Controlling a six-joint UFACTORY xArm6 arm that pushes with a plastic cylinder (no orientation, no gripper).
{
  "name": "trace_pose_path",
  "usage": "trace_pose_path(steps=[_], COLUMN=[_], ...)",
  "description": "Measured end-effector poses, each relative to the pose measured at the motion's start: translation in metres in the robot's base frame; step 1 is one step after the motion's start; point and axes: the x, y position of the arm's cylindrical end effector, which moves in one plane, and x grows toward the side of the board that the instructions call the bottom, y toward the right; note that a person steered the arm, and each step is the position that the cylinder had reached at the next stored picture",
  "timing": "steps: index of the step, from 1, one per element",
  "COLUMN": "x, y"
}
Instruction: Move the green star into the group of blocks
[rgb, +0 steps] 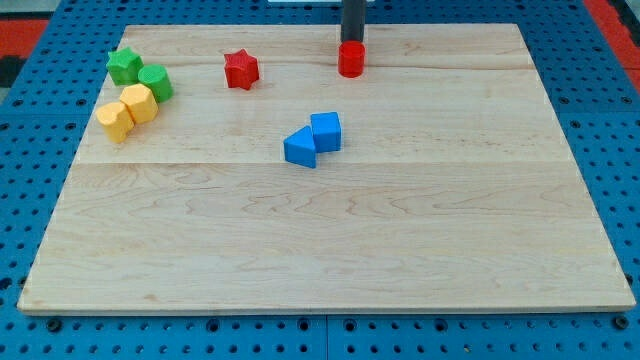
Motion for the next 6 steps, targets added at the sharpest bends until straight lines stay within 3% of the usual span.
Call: trace_pose_path(steps=[1, 4, 6], x=[-0.022, 0.014, 0.029], y=[-0.043, -0.232, -0.315])
